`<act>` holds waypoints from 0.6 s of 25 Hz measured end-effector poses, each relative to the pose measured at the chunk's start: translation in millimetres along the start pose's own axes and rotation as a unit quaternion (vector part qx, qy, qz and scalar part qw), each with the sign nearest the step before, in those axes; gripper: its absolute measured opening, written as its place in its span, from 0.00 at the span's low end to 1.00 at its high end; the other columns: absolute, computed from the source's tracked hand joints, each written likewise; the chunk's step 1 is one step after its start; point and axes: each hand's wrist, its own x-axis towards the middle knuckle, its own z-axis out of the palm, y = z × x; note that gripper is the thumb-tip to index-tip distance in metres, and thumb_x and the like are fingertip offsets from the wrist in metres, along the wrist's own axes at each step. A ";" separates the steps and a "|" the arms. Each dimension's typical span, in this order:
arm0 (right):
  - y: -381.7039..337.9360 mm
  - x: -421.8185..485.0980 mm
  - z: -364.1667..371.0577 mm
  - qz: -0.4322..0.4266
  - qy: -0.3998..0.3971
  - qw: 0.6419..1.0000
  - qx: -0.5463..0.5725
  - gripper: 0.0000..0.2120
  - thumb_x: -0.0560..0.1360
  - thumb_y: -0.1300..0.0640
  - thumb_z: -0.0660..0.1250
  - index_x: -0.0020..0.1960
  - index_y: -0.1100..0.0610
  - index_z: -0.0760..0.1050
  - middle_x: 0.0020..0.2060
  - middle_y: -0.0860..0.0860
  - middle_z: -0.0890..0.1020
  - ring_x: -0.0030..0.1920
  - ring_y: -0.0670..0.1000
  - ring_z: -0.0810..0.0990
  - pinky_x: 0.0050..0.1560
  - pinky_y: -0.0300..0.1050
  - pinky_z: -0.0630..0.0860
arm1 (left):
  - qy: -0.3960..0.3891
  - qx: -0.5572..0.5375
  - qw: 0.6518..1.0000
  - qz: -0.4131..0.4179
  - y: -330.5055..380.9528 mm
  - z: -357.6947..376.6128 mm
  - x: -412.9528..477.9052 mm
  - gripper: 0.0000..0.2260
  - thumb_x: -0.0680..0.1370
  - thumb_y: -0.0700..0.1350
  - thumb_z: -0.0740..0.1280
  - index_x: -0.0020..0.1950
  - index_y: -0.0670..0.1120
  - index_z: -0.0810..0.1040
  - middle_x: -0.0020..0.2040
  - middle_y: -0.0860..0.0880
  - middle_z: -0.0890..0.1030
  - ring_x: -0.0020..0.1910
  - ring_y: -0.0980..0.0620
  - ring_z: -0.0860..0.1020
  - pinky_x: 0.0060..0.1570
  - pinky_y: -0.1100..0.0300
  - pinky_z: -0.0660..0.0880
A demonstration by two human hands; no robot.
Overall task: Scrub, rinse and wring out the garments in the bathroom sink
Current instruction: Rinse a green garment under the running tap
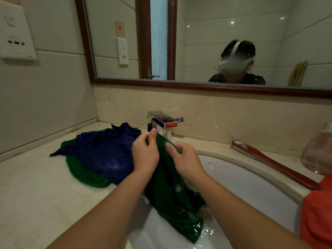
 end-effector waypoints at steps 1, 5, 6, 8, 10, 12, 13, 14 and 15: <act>0.1 0.0 1.7 -0.004 0.001 1.000 0.011 0.17 0.83 0.46 0.65 0.40 0.55 0.76 0.32 0.49 0.79 0.34 0.48 0.77 0.37 0.49 0.75 | 0.006 -0.003 1.000 0.004 1.2 0.0 -0.8 0.17 0.83 0.54 0.63 0.43 0.45 0.81 0.36 0.47 0.80 0.34 0.53 0.76 0.32 0.62 0.71; -5.1 -0.7 2.7 -0.017 0.005 0.999 0.040 0.18 0.82 0.48 0.66 0.36 0.52 0.73 0.26 0.43 0.75 0.28 0.40 0.73 0.31 0.36 0.70 | 0.056 -0.019 0.998 0.001 4.4 -0.4 -0.7 0.18 0.84 0.53 0.62 0.40 0.44 0.79 0.36 0.46 0.80 0.36 0.51 0.77 0.36 0.60 0.72; -7.3 -1.1 2.8 -0.016 -0.005 0.998 0.053 0.17 0.82 0.49 0.67 0.36 0.52 0.73 0.25 0.42 0.75 0.27 0.39 0.72 0.30 0.34 0.69 | 0.076 -0.025 0.997 -0.009 4.9 -1.0 0.2 0.19 0.84 0.54 0.62 0.40 0.44 0.79 0.35 0.46 0.80 0.35 0.52 0.76 0.36 0.61 0.72; -8.5 -1.8 4.2 -0.001 -0.016 0.997 0.070 0.16 0.82 0.51 0.68 0.37 0.54 0.74 0.26 0.42 0.77 0.28 0.40 0.74 0.29 0.33 0.69 | 0.095 -0.028 0.995 -0.025 5.3 -2.5 2.6 0.20 0.84 0.55 0.61 0.40 0.43 0.78 0.35 0.46 0.79 0.35 0.52 0.75 0.36 0.58 0.72; -6.1 -2.4 5.7 0.016 0.012 0.998 0.065 0.15 0.82 0.50 0.67 0.40 0.56 0.77 0.30 0.47 0.79 0.31 0.43 0.77 0.31 0.36 0.72 | 0.059 -0.012 0.998 -0.022 3.1 -3.4 3.2 0.21 0.84 0.55 0.61 0.38 0.42 0.77 0.33 0.46 0.77 0.33 0.52 0.73 0.33 0.57 0.70; -0.2 -0.8 4.1 0.032 0.063 0.995 0.063 0.16 0.83 0.49 0.66 0.43 0.59 0.79 0.36 0.56 0.82 0.35 0.47 0.78 0.37 0.44 0.75 | -0.021 0.027 0.999 -0.011 -1.0 -1.9 2.1 0.20 0.84 0.56 0.61 0.38 0.44 0.77 0.32 0.47 0.76 0.31 0.52 0.73 0.31 0.57 0.67; 2.8 0.4 1.5 0.041 0.090 0.993 0.070 0.16 0.83 0.48 0.65 0.45 0.60 0.79 0.39 0.59 0.82 0.36 0.49 0.78 0.39 0.46 0.74 | -0.059 0.049 0.997 -0.016 -2.5 -1.1 1.7 0.19 0.83 0.57 0.61 0.40 0.46 0.79 0.32 0.47 0.77 0.30 0.51 0.73 0.30 0.57 0.68; 6.0 2.3 -2.0 0.049 0.112 0.989 0.078 0.16 0.82 0.48 0.66 0.45 0.60 0.79 0.40 0.59 0.83 0.37 0.50 0.78 0.40 0.47 0.74 | -0.091 0.058 0.994 -0.028 -3.7 -0.2 1.2 0.20 0.83 0.58 0.62 0.40 0.46 0.80 0.32 0.45 0.78 0.30 0.49 0.74 0.30 0.57 0.69; 8.0 4.2 -6.0 0.054 0.125 0.987 0.084 0.16 0.82 0.48 0.66 0.45 0.59 0.80 0.39 0.59 0.83 0.37 0.51 0.79 0.40 0.48 0.74 | -0.115 0.053 0.991 -0.048 -3.7 0.8 -0.1 0.20 0.83 0.58 0.62 0.40 0.45 0.81 0.32 0.44 0.78 0.30 0.46 0.74 0.31 0.56 0.69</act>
